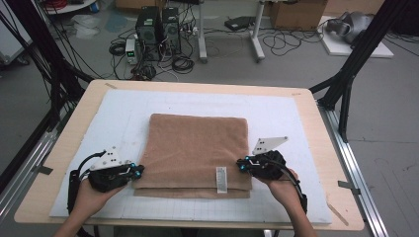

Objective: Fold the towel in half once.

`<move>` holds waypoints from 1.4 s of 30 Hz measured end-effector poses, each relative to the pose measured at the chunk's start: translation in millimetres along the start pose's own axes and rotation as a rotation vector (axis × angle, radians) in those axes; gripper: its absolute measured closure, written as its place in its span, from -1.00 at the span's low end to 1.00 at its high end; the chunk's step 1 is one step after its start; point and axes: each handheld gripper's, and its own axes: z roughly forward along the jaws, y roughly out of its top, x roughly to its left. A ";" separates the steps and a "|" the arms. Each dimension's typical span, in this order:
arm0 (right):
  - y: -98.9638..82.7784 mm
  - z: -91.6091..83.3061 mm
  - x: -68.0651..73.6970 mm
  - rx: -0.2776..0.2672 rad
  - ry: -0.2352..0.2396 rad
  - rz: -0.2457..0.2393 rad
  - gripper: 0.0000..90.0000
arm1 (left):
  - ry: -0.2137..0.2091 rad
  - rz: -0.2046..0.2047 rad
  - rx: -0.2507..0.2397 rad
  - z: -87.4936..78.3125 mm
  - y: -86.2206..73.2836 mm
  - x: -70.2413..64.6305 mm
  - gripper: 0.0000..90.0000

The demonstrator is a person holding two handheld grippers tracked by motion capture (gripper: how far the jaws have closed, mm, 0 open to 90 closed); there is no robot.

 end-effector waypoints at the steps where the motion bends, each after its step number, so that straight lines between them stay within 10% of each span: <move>1: 1.3 -1.3 1.2 -0.001 0.005 -0.001 0.88 | 0.002 -0.001 -0.004 -1.7 0.6 -0.1 0.93; 13: 16.4 -10.5 -0.6 -0.008 0.010 -0.017 0.88 | 0.001 -0.013 -0.033 -7.9 9.7 6.2 0.93; 42: -29.1 25.0 -2.5 0.125 0.076 0.065 0.85 | -0.052 -0.055 0.083 20.9 -26.3 -1.4 0.92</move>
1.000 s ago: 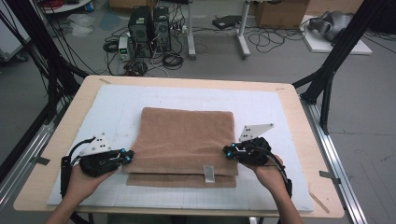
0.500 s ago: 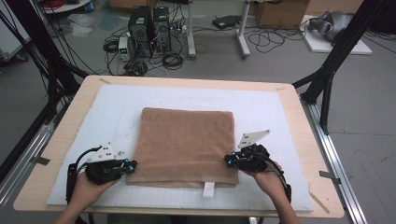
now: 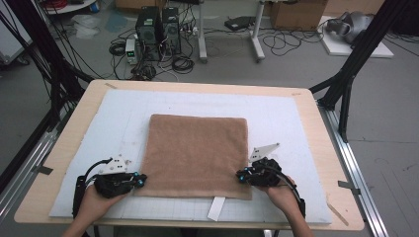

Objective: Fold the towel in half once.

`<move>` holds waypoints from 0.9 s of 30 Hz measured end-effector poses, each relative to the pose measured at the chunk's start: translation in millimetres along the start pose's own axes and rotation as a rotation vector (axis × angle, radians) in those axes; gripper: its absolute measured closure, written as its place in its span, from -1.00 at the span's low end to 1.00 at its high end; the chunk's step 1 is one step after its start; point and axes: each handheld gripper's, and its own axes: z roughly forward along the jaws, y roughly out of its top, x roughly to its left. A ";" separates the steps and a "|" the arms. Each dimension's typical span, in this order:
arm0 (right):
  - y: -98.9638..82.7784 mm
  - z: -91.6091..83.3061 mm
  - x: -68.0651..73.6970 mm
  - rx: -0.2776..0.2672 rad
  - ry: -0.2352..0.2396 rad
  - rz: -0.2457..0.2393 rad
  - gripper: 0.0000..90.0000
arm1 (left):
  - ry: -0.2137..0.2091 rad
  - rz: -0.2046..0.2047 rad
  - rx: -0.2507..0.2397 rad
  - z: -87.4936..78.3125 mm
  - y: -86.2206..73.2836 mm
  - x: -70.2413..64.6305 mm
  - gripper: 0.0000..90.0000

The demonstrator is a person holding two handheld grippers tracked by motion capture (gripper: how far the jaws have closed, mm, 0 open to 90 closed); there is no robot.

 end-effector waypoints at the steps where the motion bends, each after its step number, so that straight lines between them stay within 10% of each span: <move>1: 0.4 -0.7 0.2 0.000 0.001 -0.005 0.85 | -0.004 0.005 -0.001 -0.8 0.5 -0.4 0.92; 10: 4.1 -9.0 -9.3 -0.078 -0.029 0.038 0.39 | 0.016 -0.019 -0.027 1.6 5.9 6.7 0.53; 27: -13.1 -6.3 -4.9 -0.058 -0.084 0.025 0.18 | 0.048 -0.003 0.010 -0.8 -2.3 4.4 0.23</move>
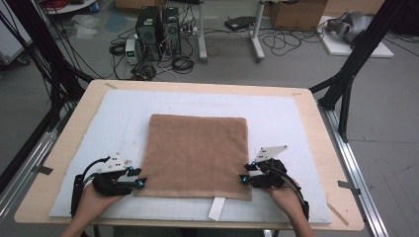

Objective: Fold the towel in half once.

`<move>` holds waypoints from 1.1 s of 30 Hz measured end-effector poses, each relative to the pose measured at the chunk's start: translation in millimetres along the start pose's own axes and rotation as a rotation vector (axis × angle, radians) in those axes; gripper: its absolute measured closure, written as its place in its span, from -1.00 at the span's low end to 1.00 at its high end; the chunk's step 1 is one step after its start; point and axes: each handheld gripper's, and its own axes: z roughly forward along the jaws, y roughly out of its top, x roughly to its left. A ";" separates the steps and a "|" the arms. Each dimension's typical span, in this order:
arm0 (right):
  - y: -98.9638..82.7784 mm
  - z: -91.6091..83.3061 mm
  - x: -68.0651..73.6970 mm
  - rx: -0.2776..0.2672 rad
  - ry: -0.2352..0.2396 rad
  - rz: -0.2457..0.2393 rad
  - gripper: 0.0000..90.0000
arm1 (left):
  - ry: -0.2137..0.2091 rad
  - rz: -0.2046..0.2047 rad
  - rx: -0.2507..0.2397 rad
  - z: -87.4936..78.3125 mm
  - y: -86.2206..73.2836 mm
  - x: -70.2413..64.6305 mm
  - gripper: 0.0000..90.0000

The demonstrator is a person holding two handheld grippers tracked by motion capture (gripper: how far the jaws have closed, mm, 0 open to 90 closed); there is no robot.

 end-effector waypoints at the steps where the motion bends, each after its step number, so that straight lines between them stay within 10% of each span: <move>1: -0.9 0.7 0.5 0.009 0.003 0.004 0.17 | 0.002 0.001 0.014 1.4 -1.5 -0.1 0.22; 12: -3.2 6.8 1.6 -0.004 -0.028 -0.005 0.86 | -0.041 -0.034 -0.004 5.6 -5.8 -1.7 0.73; 29: -7.9 -2.4 10.8 -0.001 0.038 -0.037 0.90 | -0.070 0.005 -0.017 -12.2 -6.1 -12.3 0.85; 33: -6.9 -2.2 7.2 -0.018 0.039 -0.006 0.54 | -0.077 -0.014 -0.021 -12.5 -5.0 -7.5 0.67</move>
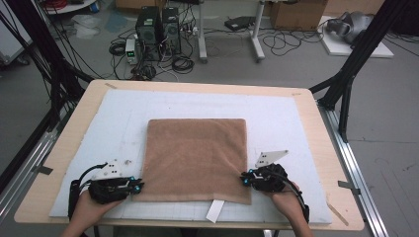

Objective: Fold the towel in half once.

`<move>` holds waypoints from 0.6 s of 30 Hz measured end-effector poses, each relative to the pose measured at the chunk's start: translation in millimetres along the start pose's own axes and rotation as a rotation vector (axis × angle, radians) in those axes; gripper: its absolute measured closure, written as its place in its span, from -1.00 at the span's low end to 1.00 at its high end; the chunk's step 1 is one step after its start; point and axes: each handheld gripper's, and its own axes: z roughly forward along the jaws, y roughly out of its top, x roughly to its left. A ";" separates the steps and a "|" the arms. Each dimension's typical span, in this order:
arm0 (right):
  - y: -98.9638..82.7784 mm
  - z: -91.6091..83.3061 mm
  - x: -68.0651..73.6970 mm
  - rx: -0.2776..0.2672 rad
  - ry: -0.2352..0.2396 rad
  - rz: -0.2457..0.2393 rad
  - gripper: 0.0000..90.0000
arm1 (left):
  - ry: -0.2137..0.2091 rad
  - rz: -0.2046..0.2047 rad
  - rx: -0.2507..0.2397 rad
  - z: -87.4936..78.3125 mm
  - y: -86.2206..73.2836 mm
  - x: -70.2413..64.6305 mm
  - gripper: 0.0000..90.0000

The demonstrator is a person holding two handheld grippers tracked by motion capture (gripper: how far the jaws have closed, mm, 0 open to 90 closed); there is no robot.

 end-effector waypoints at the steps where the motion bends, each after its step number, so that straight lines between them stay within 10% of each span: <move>1: 0.9 -1.0 -2.5 -0.009 0.004 0.018 0.47 | 0.006 -0.014 -0.012 -0.9 1.1 2.6 0.57; 6: 15.9 -9.4 -15.7 -0.057 -0.062 0.032 0.24 | 0.049 -0.071 -0.066 -3.9 11.8 19.7 0.30; 18: 48.1 -10.2 -48.0 -0.112 -0.111 0.037 0.06 | 0.160 -0.057 -0.085 12.9 48.7 48.6 0.20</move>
